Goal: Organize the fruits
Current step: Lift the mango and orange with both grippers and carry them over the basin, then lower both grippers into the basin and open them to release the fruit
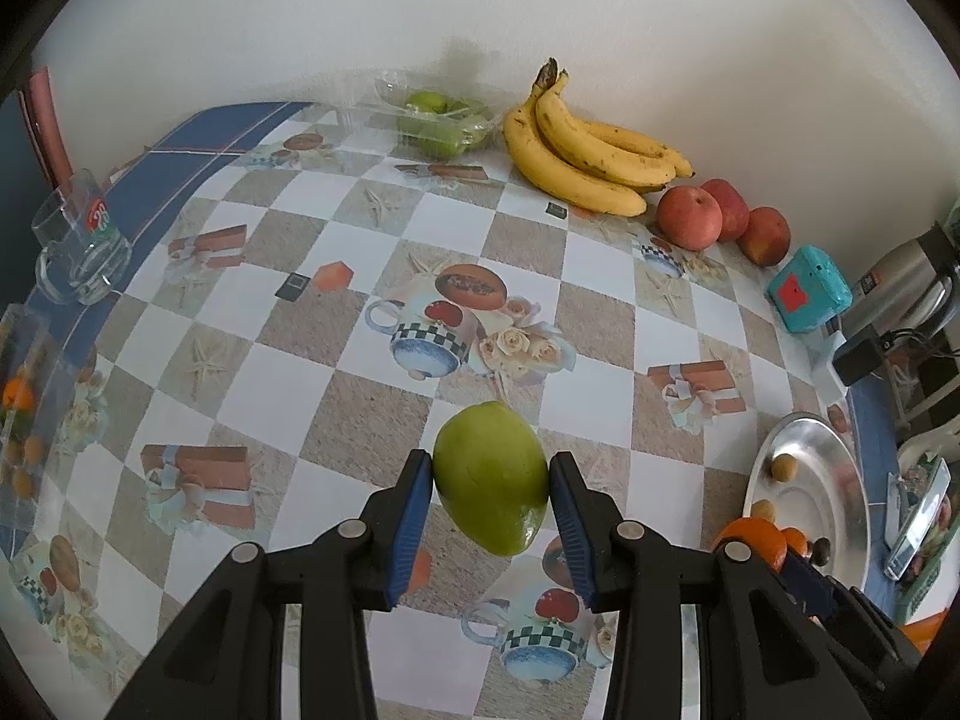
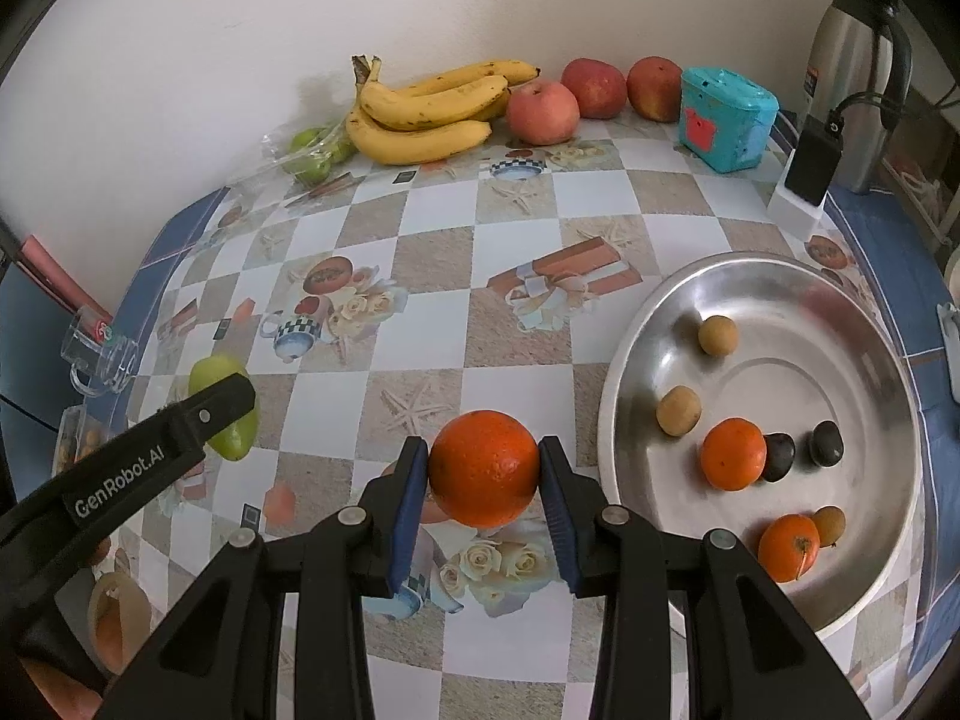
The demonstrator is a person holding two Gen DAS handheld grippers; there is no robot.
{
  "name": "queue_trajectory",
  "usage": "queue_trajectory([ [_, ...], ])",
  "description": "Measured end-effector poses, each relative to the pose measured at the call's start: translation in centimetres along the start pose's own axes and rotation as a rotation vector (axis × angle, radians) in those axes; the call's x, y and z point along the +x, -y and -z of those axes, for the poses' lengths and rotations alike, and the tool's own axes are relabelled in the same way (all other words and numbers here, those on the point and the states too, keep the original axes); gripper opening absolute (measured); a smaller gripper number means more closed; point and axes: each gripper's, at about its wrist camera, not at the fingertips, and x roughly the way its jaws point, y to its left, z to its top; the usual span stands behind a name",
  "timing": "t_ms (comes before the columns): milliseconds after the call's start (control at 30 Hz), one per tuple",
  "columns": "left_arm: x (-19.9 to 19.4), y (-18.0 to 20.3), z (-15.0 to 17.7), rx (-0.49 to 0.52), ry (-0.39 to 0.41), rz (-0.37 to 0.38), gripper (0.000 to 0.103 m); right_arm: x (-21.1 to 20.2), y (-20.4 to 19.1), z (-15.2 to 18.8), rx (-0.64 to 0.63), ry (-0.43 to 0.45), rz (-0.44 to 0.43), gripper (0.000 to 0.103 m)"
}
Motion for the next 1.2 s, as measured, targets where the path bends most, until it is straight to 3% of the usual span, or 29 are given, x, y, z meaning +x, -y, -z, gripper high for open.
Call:
queue_trajectory([
  [167,0.2,1.1,0.3,0.023,-0.010,0.018,0.043,-0.1,1.6,-0.3,0.048,0.001,0.003,0.039],
  [400,0.5,4.1,1.1,0.081,-0.032,0.095,0.043,-0.9,6.3,-0.8,0.164,0.018,0.083,0.039],
  [767,0.3,11.2,3.5,0.260,-0.027,0.217,0.043,-2.3,13.6,-0.3,0.355,0.048,0.136,0.039],
  [933,0.9,13.9,4.6,0.324,-0.039,0.260,0.043,-2.6,14.9,0.0,0.378,0.063,0.145,0.039],
  [1200,1.9,16.6,6.0,0.430,-0.015,0.253,0.043,-1.4,15.6,-0.7,0.373,0.106,0.138,0.039],
])
